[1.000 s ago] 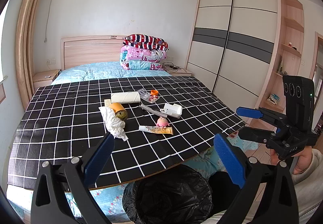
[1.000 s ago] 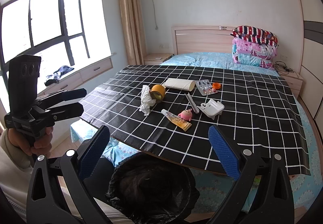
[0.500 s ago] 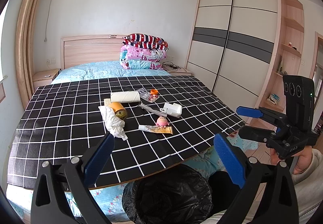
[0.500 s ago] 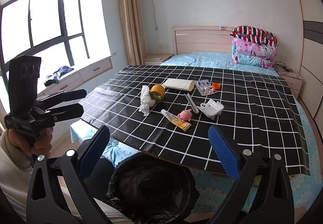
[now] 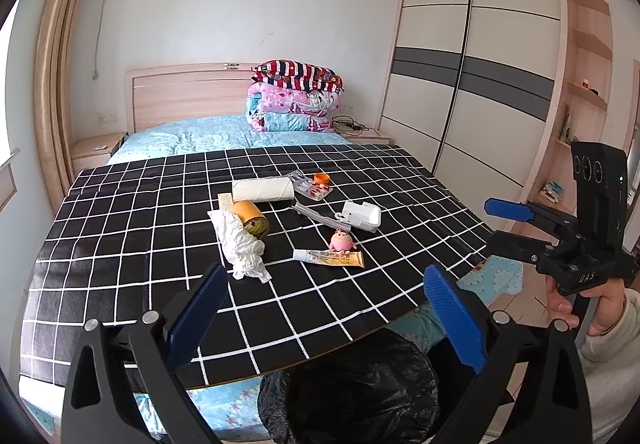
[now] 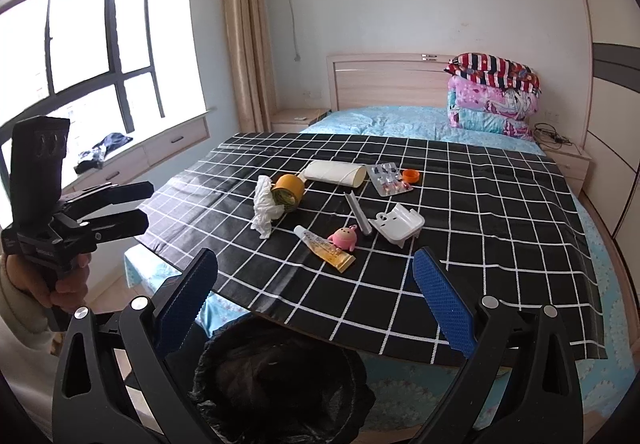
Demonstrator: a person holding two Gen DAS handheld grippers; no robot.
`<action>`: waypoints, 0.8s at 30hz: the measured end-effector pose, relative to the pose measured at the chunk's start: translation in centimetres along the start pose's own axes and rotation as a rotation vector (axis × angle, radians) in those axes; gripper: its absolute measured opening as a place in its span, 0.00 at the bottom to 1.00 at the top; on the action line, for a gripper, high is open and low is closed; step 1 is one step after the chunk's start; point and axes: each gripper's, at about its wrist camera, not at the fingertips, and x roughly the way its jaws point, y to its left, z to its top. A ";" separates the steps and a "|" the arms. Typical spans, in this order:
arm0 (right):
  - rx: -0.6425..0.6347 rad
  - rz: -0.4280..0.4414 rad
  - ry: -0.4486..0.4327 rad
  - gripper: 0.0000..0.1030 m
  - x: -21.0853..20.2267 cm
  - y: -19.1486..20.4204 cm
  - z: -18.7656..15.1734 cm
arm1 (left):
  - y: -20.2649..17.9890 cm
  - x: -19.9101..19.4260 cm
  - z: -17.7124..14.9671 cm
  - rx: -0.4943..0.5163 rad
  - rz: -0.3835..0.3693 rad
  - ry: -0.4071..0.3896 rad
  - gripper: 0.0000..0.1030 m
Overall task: Collect trash
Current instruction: 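Grasp the crumpled white tissue with the left tool while the right tool grasps the white plastic holder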
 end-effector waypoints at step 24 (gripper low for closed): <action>-0.084 -0.060 0.116 0.96 11.2 -5.6 2.6 | 6.5 9.8 1.4 -0.124 0.042 0.144 0.74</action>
